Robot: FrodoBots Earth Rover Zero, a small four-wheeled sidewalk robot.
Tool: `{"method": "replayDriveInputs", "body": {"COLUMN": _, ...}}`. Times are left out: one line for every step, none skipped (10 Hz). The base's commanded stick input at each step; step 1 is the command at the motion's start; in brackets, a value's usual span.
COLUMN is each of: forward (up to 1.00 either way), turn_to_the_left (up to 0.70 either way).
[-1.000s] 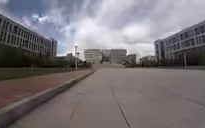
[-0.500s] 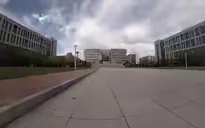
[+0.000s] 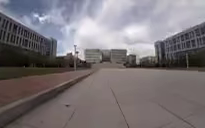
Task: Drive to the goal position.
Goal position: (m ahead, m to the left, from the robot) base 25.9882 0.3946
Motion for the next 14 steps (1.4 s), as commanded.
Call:
{"method": "replayDriveInputs", "body": {"forward": 0.70, "turn_to_the_left": 0.00}}
{"method": "replayDriveInputs", "body": {"forward": 0.70, "turn_to_the_left": 0.00}}
{"method": "replayDriveInputs", "body": {"forward": 0.70, "turn_to_the_left": 0.00}}
{"method": "replayDriveInputs", "body": {"forward": 0.70, "turn_to_the_left": 0.00}}
{"method": "replayDriveInputs", "body": {"forward": 0.70, "turn_to_the_left": 0.00}}
{"method": "replayDriveInputs", "body": {"forward": 0.70, "turn_to_the_left": 0.00}}
{"method": "replayDriveInputs", "body": {"forward": 0.70, "turn_to_the_left": 0.00}}
{"method": "replayDriveInputs", "body": {"forward": 0.70, "turn_to_the_left": 0.00}}
{"method": "replayDriveInputs", "body": {"forward": 0.70, "turn_to_the_left": 0.00}}
{"method": "replayDriveInputs", "body": {"forward": 0.70, "turn_to_the_left": 0.00}}
{"method": "replayDriveInputs", "body": {"forward": 0.70, "turn_to_the_left": 0.00}}
{"method": "replayDriveInputs", "body": {"forward": 0.70, "turn_to_the_left": 0.00}}
{"method": "replayDriveInputs", "body": {"forward": 0.70, "turn_to_the_left": 0.00}}
{"method": "replayDriveInputs", "body": {"forward": 0.70, "turn_to_the_left": 0.00}}
